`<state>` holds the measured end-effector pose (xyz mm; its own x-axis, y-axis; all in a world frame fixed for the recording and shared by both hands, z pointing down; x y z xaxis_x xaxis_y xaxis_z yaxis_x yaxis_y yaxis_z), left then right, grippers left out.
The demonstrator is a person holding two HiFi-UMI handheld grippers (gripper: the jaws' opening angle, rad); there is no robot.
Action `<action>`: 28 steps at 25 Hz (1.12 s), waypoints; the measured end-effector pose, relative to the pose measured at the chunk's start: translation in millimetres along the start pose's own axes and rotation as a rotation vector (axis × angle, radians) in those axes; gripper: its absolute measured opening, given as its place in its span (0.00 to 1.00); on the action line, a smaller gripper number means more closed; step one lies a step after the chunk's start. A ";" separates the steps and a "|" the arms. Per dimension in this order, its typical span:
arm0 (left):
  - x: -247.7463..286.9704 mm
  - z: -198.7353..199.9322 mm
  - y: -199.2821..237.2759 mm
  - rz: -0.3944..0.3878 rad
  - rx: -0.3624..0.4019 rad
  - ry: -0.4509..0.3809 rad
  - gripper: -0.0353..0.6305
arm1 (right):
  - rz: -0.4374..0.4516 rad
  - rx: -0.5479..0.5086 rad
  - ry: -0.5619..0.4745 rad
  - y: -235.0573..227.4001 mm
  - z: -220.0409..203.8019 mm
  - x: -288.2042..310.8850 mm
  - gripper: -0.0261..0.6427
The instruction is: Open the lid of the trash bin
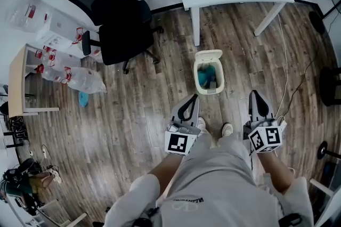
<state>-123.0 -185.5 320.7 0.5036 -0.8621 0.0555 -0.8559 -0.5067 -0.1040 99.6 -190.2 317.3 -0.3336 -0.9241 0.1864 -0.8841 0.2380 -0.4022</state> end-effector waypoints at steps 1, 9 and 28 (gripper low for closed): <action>-2.4 2.2 -0.6 0.004 0.003 -0.003 0.06 | 0.003 0.000 -0.002 1.0 1.4 -2.7 0.06; -14.7 12.0 -25.8 0.063 0.004 -0.026 0.06 | 0.059 -0.009 -0.014 -5.9 7.6 -23.9 0.06; -109.7 61.6 -209.9 0.188 0.088 -0.074 0.06 | 0.230 -0.022 -0.032 -43.8 17.2 -211.3 0.06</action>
<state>8.7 15.8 275.3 0.3464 -0.9370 -0.0457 -0.9235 -0.3320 -0.1922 214.4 -10.4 280.0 -0.5168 -0.8538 0.0630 -0.7930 0.4497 -0.4110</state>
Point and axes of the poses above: the fingertips, and each gripper's own axes: x forward along the fingers, y to its left, z out of its top, the point moved 3 cm from there along -x, backward along the fingers, and after that the axes turned 12 degrees about x, right-handed, at the moved point
